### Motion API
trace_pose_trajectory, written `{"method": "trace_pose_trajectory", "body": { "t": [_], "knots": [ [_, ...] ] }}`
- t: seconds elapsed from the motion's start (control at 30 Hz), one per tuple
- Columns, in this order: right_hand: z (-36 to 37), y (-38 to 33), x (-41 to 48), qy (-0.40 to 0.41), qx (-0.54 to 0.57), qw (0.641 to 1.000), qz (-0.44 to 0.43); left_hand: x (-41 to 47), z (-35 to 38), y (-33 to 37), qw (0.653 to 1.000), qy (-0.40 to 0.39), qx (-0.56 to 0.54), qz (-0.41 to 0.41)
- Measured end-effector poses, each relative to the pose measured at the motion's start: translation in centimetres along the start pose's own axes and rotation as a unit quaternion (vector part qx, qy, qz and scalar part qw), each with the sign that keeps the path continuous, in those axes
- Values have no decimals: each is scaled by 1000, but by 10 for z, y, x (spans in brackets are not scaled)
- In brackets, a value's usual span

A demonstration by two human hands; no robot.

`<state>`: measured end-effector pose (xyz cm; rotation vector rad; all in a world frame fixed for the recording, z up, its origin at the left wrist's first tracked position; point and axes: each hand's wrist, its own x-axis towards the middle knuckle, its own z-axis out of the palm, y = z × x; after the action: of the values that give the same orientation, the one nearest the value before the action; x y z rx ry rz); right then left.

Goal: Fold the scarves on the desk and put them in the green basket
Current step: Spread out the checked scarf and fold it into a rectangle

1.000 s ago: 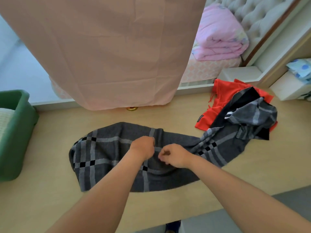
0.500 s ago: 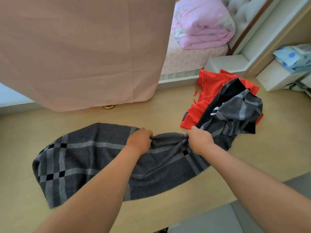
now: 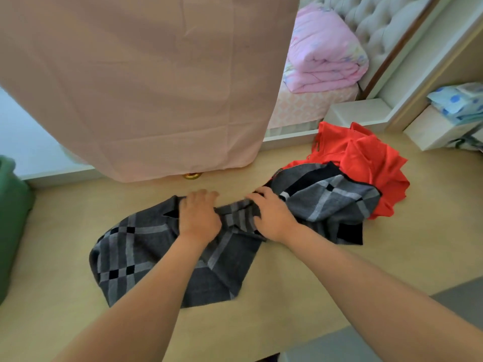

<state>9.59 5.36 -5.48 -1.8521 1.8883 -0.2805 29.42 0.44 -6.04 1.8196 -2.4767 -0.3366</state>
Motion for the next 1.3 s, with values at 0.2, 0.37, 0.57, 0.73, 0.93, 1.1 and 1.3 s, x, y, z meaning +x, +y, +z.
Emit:
{"method": "trace_pose_trajectory", "body": {
  "t": [0.2,0.37,0.57,0.73,0.93,1.1,1.3],
  "knots": [
    [24,39,-31,-155,-173,954,190,-23,39,7,967,-214,43,132],
    [35,26,-47,-96,-32,986,130,-23,12,7,965,-241,70,69],
    [12,0,-55,-228,135,959,104,-3,-16,44,975,-209,2,79],
    [-53,47,-48,6,135,979,155,21,-23,108,968,-188,-121,112],
    [-85,139,-39,-39,-113,980,160,61,10,186,966,-183,-101,152],
    [-80,201,-27,-117,-286,944,117,95,39,239,970,-198,50,135],
    [-105,270,4,-85,-371,921,86,139,65,288,938,-312,44,142]
  ]
}}
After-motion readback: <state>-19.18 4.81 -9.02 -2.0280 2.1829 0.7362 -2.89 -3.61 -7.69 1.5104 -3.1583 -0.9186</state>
